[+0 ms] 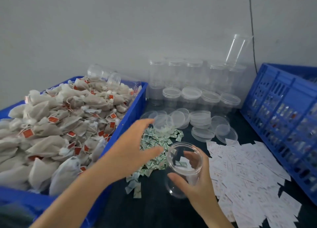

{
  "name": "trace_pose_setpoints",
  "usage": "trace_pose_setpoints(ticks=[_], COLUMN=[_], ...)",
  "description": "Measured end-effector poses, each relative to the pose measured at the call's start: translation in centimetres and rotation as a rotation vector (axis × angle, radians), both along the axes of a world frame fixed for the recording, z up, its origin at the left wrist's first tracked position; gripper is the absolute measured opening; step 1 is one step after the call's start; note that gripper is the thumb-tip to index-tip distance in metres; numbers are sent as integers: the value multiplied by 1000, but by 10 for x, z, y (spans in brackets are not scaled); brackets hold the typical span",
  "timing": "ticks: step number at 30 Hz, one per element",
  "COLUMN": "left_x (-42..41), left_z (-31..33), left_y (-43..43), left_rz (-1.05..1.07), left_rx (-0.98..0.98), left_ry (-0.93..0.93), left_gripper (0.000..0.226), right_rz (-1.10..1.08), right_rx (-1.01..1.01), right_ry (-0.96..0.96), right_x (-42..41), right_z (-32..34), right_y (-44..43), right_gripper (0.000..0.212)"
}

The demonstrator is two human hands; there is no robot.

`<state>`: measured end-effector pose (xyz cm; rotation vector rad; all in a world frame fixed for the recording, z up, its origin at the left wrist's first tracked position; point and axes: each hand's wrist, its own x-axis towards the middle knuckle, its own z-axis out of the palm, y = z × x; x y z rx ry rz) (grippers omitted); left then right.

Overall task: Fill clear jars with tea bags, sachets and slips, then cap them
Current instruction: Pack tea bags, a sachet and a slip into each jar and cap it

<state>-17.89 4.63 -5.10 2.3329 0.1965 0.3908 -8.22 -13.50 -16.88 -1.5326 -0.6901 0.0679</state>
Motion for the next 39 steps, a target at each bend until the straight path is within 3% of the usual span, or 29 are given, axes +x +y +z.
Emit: trace_pose_setpoints(ticks=[2, 4, 6, 8, 9, 11, 14, 16, 20, 25, 29, 34, 37, 39], left_x=[9, 29, 45, 50, 50, 50, 52, 52, 50, 49, 43, 40, 38, 36], left_z=[24, 25, 5, -26, -39, -56, -57, -55, -57, -40, -32, -24, -19, -18], left_y=[34, 75, 112, 141, 151, 163, 168, 171, 174, 169, 173, 169, 168, 171], left_rz=[131, 275, 368, 459, 495, 537, 575, 644, 678, 838, 1017, 1004, 991, 979], left_rx=[6, 56, 241, 462, 509, 494, 635, 734, 773, 811, 738, 846, 811, 782], left_ry=[-162, -171, 41, 390, 534, 648, 599, 547, 641, 274, 452, 515, 529, 431], left_gripper=[43, 29, 41, 67, 80, 103, 111, 106, 85, 68, 82, 80, 62, 40], right_rz=[12, 29, 42, 38, 35, 34, 30, 30, 23, 22, 18, 15, 11, 7], right_rx=[3, 5, -3, -19, -21, -21, -17, -17, -21, -8, -19, -35, -48, -49], right_ry=[6, 37, 64, 62, 59, 59, 72, 72, 80, 76, 75, 68, 61, 58], right_x=[-3, -4, -2, 0, 0, 1, 1, 2, 3, 2, 1, 0, -1, -1], right_z=[-6, -13, -17, -21, -22, -24, -28, -30, -32, -32, -31, -28, -25, -24], right_y=[0, 0, -1, -1, 0, 0, 1, 1, 0, 1, 0, -1, -2, -2], right_gripper=[95, 101, 106, 108, 109, 112, 112, 112, 113, 112, 114, 114, 113, 112])
